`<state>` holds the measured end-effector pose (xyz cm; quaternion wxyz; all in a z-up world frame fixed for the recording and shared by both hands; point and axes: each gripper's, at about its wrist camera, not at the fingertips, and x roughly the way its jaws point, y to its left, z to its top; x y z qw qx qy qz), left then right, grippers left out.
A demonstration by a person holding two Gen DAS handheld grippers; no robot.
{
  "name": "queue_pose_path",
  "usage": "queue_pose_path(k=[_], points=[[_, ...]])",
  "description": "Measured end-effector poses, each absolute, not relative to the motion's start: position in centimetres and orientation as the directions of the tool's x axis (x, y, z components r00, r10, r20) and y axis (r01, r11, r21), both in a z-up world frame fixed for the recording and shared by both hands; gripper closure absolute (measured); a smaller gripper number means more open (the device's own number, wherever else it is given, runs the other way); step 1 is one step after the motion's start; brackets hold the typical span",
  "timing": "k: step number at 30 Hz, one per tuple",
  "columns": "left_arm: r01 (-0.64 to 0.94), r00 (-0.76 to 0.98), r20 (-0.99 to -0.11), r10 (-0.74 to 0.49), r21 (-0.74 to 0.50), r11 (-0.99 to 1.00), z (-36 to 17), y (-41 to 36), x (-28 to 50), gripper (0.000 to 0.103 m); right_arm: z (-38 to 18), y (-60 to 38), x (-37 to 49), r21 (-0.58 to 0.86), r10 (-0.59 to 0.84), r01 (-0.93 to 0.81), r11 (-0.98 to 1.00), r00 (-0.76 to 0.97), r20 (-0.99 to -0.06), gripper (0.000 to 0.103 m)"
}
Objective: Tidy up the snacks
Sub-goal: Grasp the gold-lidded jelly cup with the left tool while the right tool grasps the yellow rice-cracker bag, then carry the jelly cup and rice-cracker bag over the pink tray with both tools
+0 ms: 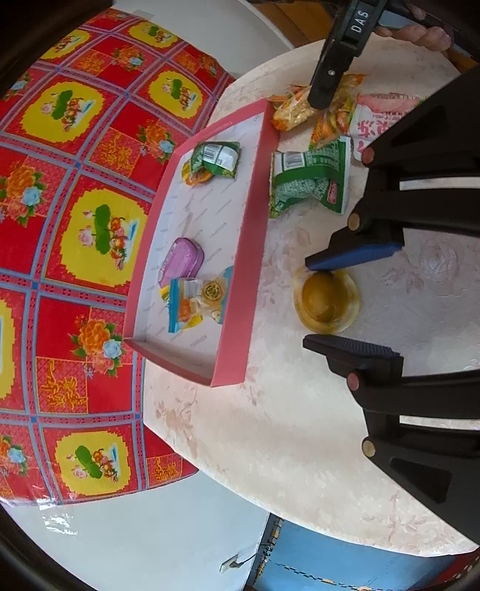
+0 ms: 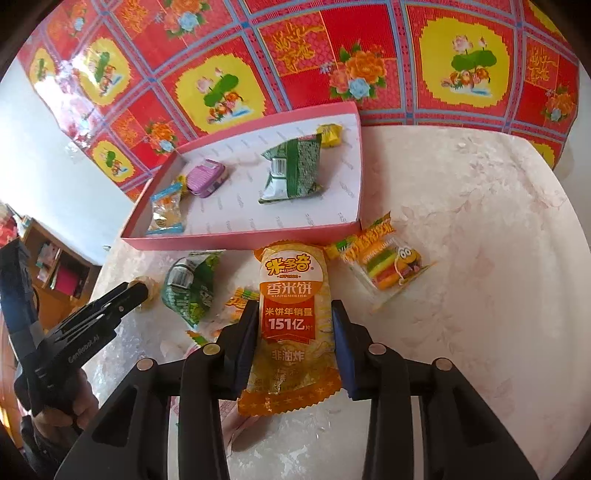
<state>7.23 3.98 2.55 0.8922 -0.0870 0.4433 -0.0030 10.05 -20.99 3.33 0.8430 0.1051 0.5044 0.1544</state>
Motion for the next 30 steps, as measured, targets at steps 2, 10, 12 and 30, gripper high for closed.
queue_pose_path(k=[2, 10, 12, 30], points=[[-0.075, 0.614, -0.785, -0.079, -0.157, 0.985, 3.0, 4.0, 7.1, 0.066, 3.6, -21.1, 9.9, 0.340, 0.375, -0.159, 0.927, 0.450, -0.811, 0.065], [-0.066, 0.645, -0.760, -0.078, -0.157, 0.985, 5.2, 3.6, 6.5, 0.066, 5.0, -21.2, 9.3, 0.342, 0.384, -0.176, 0.923, 0.474, -0.793, 0.065], [-0.060, 0.653, -0.753, -0.082, -0.159, 0.985, 6.0, 3.6, 6.4, 0.066, 5.4, -21.3, 9.2, 0.338, 0.381, -0.179, 0.924, 0.480, -0.790, 0.065], [0.000, 0.704, -0.706, -0.084, -0.118, 0.993, 10.6, 3.2, 8.1, 0.066, 9.5, -20.9, 10.7, 0.284, 0.376, -0.250, 0.926, 0.533, -0.758, 0.065]])
